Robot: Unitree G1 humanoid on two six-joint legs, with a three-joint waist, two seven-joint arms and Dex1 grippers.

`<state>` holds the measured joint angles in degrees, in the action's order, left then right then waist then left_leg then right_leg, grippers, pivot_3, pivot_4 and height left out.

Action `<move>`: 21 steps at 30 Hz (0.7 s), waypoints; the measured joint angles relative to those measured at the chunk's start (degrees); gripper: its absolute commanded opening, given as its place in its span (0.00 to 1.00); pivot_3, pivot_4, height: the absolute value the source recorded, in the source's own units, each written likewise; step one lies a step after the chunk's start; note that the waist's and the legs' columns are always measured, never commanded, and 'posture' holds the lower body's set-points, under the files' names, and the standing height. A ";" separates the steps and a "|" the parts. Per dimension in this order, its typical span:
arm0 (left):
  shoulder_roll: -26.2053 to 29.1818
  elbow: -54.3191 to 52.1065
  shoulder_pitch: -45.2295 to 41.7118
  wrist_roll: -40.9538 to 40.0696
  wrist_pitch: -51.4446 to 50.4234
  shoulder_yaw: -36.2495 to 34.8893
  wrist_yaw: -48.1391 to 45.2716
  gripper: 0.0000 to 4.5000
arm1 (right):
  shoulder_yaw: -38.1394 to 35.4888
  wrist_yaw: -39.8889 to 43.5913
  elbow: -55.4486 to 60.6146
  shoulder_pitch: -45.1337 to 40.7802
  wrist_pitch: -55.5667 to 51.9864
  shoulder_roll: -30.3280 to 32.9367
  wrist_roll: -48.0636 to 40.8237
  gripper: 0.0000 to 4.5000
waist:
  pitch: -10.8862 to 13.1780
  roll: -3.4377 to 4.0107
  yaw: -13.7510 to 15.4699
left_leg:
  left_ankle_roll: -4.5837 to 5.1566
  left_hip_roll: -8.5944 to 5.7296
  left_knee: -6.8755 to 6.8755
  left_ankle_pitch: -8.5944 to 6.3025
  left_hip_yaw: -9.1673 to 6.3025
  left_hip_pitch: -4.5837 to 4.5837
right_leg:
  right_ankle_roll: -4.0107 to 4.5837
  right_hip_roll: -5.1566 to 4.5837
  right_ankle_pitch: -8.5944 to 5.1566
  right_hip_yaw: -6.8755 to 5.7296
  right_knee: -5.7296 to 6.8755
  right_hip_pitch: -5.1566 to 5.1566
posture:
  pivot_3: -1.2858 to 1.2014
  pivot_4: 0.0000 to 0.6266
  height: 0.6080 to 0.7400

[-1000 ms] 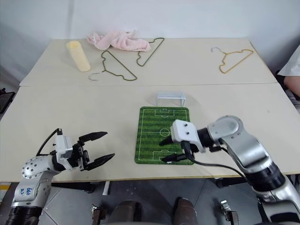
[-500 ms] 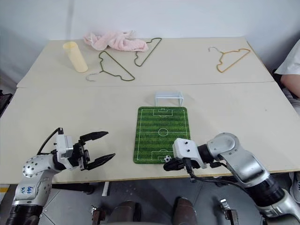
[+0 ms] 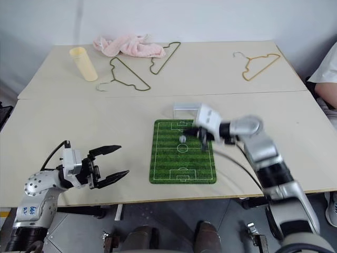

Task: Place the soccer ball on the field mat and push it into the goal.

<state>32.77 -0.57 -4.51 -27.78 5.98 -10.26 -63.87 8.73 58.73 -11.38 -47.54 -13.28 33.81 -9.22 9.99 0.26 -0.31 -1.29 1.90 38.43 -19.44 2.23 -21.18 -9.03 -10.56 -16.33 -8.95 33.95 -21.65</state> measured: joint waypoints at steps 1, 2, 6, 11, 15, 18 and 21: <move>-0.01 0.33 -0.09 0.04 0.21 0.01 -0.02 1.00 | -1.44 -0.56 -0.18 -1.58 0.29 0.08 -0.22 0.00 | -0.01 -0.01 0.15 | 0.00 0.00 -0.09 0.00 -0.01 0.01 | 0.00 0.00 0.00 -0.02 -0.02 0.00 | 0.52 0.24 1.00; -0.07 0.87 -0.08 0.11 0.29 0.03 -0.02 1.00 | -2.46 -0.70 -0.18 -2.26 0.55 0.23 -0.35 0.00 | -0.02 -0.03 0.28 | 0.00 -0.01 -0.16 0.00 -0.01 0.01 | 0.00 0.00 0.00 -0.05 -0.07 0.00 | 0.52 0.24 1.00; -0.31 1.82 -0.45 0.79 0.46 0.12 0.04 1.00 | -2.66 0.04 -0.59 1.53 0.68 1.91 -0.27 0.00 | -0.02 -0.06 0.32 | 0.06 -0.06 -0.21 -0.05 0.01 -0.06 | -0.01 -0.03 0.01 -0.09 -0.17 0.00 | 0.52 0.24 1.00; -0.50 3.36 -1.55 1.22 0.72 0.12 0.60 1.00 | -4.34 0.56 1.03 8.00 -2.05 5.23 -1.07 0.00 | -0.02 -0.05 0.06 | 0.02 -0.03 -0.20 -0.02 0.06 -0.02 | -0.01 -0.02 0.01 -0.08 -0.15 0.00 | 0.52 0.24 1.00; -0.80 3.55 -1.37 1.27 0.76 0.07 1.72 1.00 | -6.92 0.28 3.53 13.16 -4.54 6.68 -2.12 0.00 | -0.02 -0.05 -0.09 | 0.00 -0.01 -0.15 0.00 0.13 0.04 | -0.01 -0.02 0.01 -0.03 -0.09 0.00 | 0.52 0.24 1.00; -1.15 3.51 -1.33 1.28 -0.15 0.05 3.78 1.00 | -8.05 0.65 5.19 16.88 -6.37 8.07 -3.56 0.13 | -0.02 -0.05 0.09 | 0.00 -0.01 -0.15 0.00 0.12 0.03 | -0.01 -0.02 0.01 -0.02 -0.09 0.00 | 0.52 0.24 1.00; -1.16 3.93 -0.83 1.39 -1.48 -1.65 7.44 1.00 | -12.07 6.41 5.84 24.72 -6.14 12.02 -7.69 0.36 | 0.00 -0.08 1.13 | 0.03 -0.02 -0.17 -0.02 0.07 -0.02 | -0.02 -0.02 0.01 -0.08 -0.18 0.03 | 0.52 0.24 1.00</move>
<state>31.61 3.35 -5.33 -26.39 4.51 -11.91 -56.44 -3.34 65.14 -5.55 -22.83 -19.43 45.83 -16.91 9.99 0.19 0.83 -1.26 1.88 38.27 -19.46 2.30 -21.19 -9.04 -10.58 -16.32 -9.02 33.77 -21.63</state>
